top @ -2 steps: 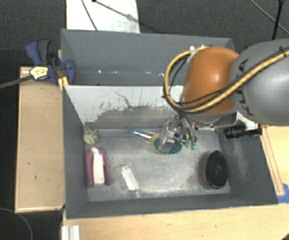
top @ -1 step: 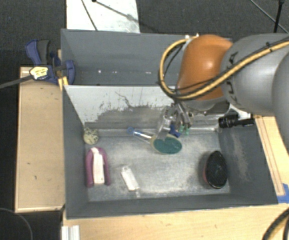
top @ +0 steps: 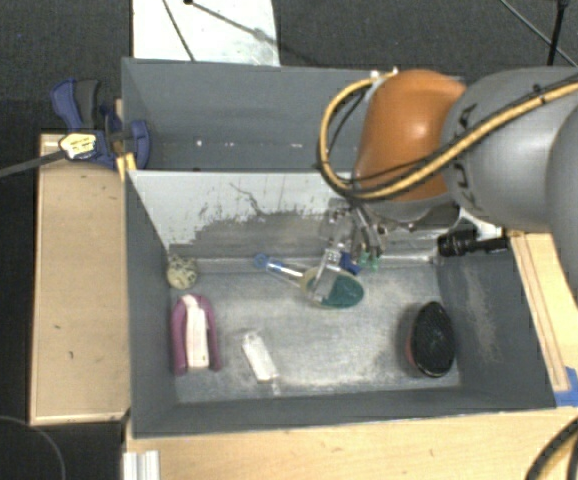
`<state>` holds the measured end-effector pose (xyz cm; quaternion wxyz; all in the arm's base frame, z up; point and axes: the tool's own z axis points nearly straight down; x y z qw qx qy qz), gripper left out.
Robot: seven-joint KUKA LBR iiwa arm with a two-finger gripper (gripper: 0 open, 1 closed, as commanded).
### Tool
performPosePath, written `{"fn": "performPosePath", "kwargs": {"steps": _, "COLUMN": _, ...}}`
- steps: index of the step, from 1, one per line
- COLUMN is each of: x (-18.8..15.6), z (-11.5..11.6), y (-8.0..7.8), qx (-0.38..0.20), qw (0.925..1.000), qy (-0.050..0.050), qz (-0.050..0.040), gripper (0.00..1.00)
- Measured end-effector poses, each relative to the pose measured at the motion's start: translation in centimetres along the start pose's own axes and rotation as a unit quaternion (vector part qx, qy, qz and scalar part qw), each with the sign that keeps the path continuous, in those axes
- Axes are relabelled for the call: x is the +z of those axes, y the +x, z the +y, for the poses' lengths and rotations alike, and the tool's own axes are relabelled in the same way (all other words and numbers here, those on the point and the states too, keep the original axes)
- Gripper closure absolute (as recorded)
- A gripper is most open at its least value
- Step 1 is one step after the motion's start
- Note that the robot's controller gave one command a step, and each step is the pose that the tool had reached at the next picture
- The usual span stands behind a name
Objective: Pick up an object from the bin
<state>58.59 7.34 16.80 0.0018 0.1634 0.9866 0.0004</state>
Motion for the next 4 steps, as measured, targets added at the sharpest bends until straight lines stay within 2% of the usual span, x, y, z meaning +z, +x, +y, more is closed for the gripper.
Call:
{"fn": "performPosePath", "kwargs": {"steps": 1, "x": 1.9, "z": -2.6, "y": 1.6, "qx": 0.031, "qw": 0.9995, "qy": 0.001, "qz": 0.0022, "gripper": 0.00}}
{"fn": "performPosePath", "kwargs": {"steps": 2, "x": 9.4, "z": -2.4, "y": 0.0, "qx": 0.031, "qw": 0.9995, "qy": 0.002, "qz": 0.0034, "gripper": 0.00}}
{"fn": "performPosePath", "kwargs": {"steps": 3, "x": 9.0, "z": -2.3, "y": -0.2, "qx": 0.031, "qw": 0.9995, "qy": 0.001, "qz": 0.0009, "gripper": 1.00}}
{"fn": "performPosePath", "kwargs": {"steps": 4, "x": -7.5, "z": -0.5, "y": 1.1, "qx": 0.013, "qw": 0.9999, "qy": -0.002, "qz": -0.0029, "gripper": 1.00}}
